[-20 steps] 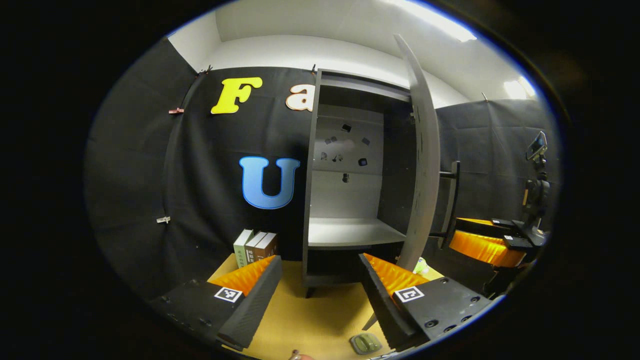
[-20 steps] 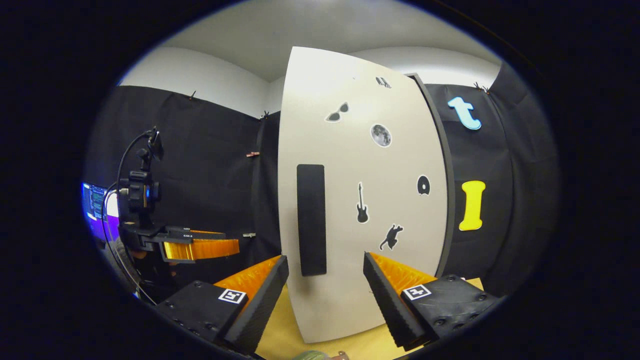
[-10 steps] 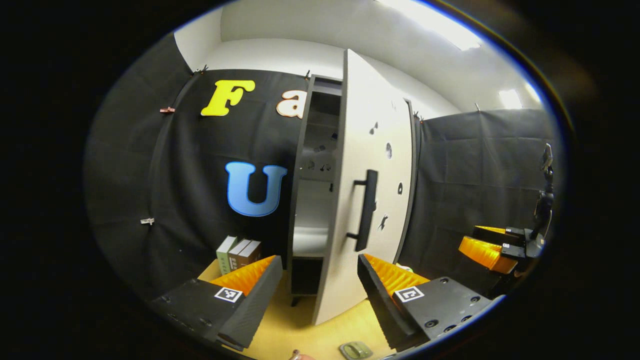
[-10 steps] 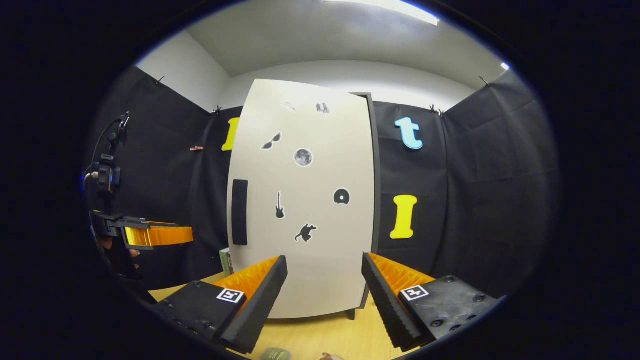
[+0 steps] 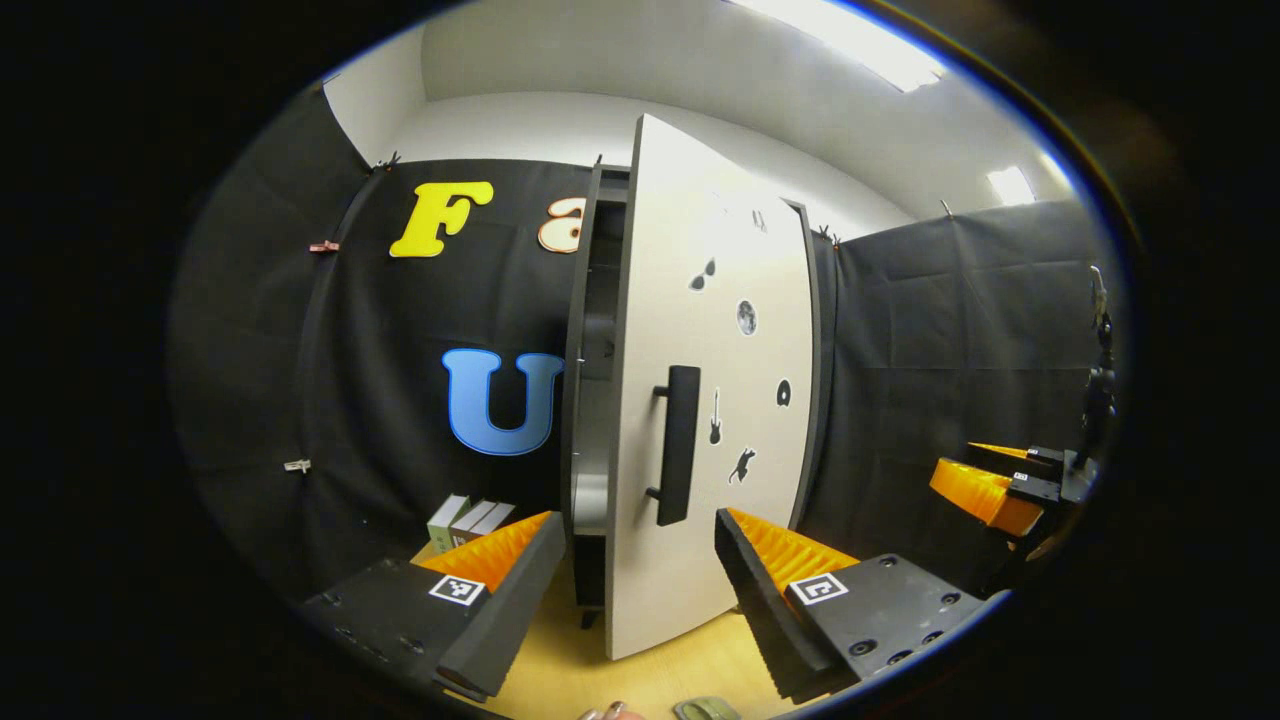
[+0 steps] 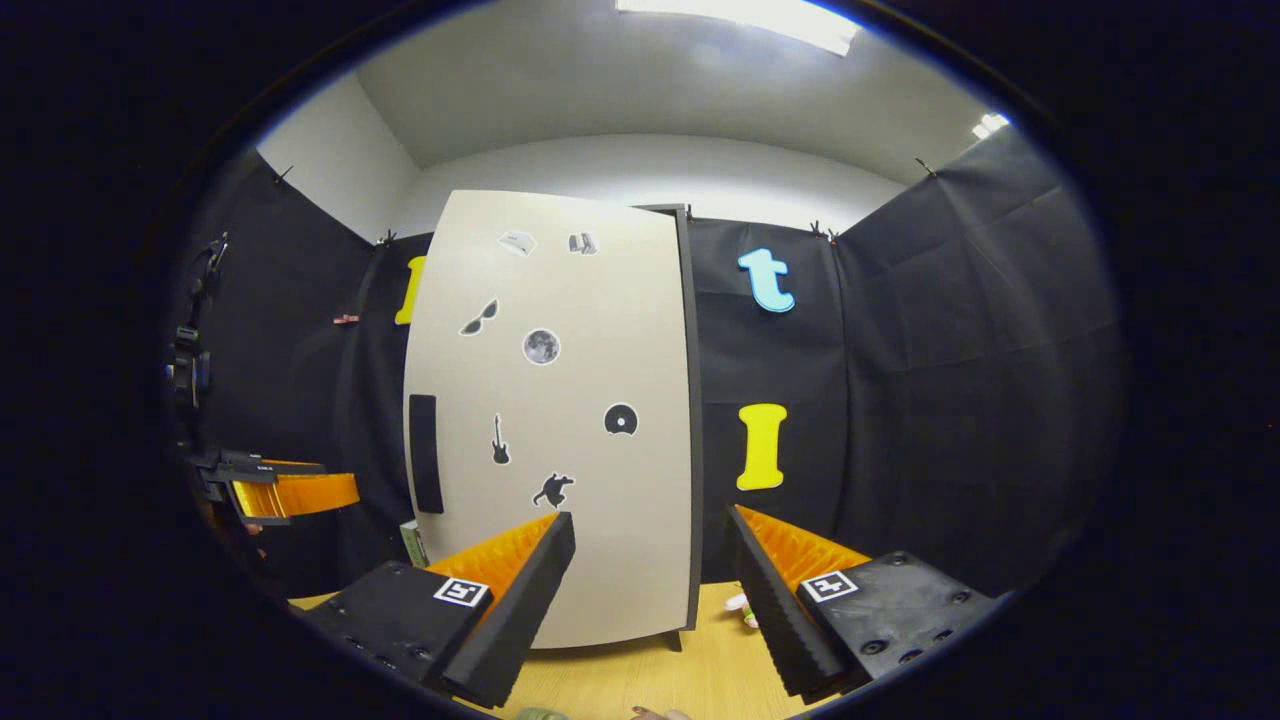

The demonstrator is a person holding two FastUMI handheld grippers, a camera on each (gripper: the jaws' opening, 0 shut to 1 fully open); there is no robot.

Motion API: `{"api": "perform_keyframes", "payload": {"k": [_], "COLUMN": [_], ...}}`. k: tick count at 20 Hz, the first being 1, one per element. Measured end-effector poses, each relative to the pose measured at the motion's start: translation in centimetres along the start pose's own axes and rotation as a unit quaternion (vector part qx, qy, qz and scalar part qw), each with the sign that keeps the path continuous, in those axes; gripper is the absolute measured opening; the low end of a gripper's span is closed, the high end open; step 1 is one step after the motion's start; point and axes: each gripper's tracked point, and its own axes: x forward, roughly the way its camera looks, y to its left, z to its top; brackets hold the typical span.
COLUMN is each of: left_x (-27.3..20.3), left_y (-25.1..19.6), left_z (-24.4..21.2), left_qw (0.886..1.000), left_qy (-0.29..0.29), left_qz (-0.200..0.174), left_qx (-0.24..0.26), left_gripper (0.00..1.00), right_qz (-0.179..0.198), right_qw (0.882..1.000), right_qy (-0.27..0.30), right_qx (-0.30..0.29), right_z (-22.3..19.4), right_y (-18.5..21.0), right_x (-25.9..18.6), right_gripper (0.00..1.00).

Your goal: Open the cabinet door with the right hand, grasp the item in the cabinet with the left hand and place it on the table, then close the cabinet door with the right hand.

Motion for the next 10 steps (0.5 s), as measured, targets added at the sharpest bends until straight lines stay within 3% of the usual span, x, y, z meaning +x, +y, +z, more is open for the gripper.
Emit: {"api": "perform_keyframes", "payload": {"k": [10], "left_x": [0.27], "left_y": [-0.94], "left_z": [0.55], "left_qw": [1.0], "left_qy": [-0.006], "left_qz": [-0.002], "left_qx": [0.003], "left_gripper": [0.95], "right_qz": [-0.007], "right_qw": [1.0], "right_qy": [0.001], "right_qx": [-0.02], "right_z": [-0.07], "right_y": [-0.91], "right_x": [1.06], "right_gripper": [0.97]}}
